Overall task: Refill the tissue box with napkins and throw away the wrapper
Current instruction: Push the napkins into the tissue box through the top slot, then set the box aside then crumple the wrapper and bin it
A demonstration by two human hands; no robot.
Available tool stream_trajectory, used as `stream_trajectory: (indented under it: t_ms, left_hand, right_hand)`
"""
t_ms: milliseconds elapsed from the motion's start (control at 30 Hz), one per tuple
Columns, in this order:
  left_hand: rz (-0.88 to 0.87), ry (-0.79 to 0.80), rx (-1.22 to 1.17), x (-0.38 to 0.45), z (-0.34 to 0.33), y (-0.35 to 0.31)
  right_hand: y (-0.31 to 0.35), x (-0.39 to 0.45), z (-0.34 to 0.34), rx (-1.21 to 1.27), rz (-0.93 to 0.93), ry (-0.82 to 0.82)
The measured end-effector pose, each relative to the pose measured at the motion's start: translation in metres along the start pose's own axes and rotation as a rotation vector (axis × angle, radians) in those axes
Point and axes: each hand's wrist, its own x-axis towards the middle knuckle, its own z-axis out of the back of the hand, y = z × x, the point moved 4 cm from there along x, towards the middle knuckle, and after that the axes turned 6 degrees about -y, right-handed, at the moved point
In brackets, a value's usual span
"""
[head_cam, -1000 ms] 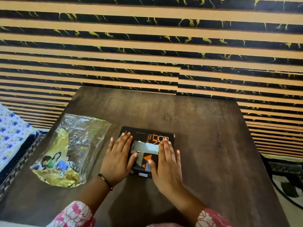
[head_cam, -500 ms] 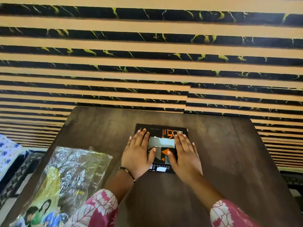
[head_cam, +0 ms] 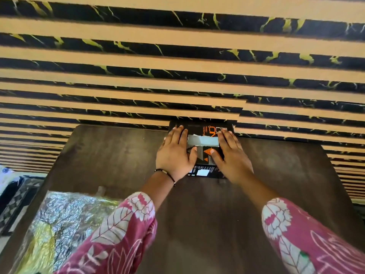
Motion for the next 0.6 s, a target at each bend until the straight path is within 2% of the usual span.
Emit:
stream_trajectory:
  t_ms: [333,433,533,600]
  left_hand:
    - [-0.01,-0.081,-0.037,0.023,-0.007,0.002]
    - [0.003,-0.029,-0.043,0.023,-0.006,0.0]
    - [0.027,0.078,-0.051,0.024,-0.004,-0.003]
    - [0.055,0.112,-0.085,0.024,0.002,-0.003]
  right_hand:
    - [-0.005,0.022,-0.001,-0.026,0.001,-0.011]
    - [-0.005,0.022,-0.001,-0.028,-0.038,0.001]
    - [-0.003,0.025,0.004,-0.068,-0.106,0.102]
    - [0.002,0.018,0.014,-0.053,-0.144,0.077]
